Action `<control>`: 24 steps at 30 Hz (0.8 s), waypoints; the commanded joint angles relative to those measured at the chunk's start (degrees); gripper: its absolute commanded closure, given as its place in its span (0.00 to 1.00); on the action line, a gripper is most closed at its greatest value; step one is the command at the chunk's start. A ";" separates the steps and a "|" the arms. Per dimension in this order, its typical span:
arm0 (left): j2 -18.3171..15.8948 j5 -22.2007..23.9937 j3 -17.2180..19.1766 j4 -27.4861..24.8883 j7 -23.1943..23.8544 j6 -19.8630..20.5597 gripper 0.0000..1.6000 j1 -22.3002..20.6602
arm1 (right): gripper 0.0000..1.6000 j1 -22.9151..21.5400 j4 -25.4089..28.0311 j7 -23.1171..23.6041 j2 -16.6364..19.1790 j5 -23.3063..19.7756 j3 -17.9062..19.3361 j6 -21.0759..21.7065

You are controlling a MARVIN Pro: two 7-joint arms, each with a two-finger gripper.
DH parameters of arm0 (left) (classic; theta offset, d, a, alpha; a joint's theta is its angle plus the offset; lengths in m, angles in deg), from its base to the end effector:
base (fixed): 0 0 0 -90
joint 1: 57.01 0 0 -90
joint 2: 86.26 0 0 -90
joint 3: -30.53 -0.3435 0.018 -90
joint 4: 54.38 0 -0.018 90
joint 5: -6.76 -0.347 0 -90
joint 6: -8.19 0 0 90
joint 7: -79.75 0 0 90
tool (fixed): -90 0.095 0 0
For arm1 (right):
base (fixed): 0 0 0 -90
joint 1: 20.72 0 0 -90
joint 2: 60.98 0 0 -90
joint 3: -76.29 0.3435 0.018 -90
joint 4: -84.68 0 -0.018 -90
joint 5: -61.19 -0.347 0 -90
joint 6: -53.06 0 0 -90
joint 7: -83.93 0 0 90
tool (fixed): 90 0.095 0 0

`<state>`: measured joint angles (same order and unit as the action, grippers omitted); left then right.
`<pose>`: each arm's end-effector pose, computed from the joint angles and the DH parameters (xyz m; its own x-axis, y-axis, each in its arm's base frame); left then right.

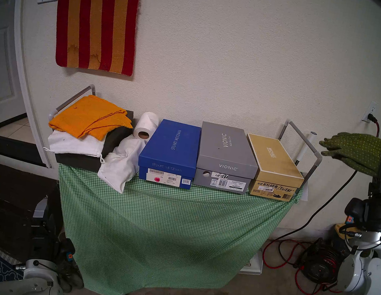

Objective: Lift the object off the cloth, cover the shoe rack with the cloth, put the object back

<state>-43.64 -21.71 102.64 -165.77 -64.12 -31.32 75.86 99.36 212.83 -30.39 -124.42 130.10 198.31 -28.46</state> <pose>0.1668 0.1408 -0.3935 0.4364 -0.8927 -0.1125 0.0000 0.1250 -0.9922 0.2618 -0.2147 -0.1120 0.3258 0.9150 -0.2380 -0.6106 0.3958 0.6859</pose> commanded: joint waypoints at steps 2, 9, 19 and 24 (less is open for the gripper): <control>0.32 -0.42 0.19 0.06 -0.96 0.02 0.00 0.44 | 1.00 -4.09 6.88 6.98 6.55 -2.48 2.93 -2.33; 0.62 -0.78 0.37 0.18 -1.06 -0.27 0.00 0.51 | 1.00 -4.89 11.80 14.17 10.03 -6.08 2.16 -4.03; 1.00 -1.20 0.59 0.34 -1.20 -0.65 0.00 0.59 | 1.00 -10.07 11.85 25.59 16.96 -11.13 0.48 -5.59; 1.22 -1.38 0.72 0.44 -1.35 -0.85 0.00 0.65 | 1.00 -13.87 11.85 32.05 21.21 -13.92 -0.91 -6.29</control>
<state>-42.62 -23.00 103.26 -165.50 -65.04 -32.31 76.09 90.68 224.32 -4.12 -109.49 119.28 198.62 -34.09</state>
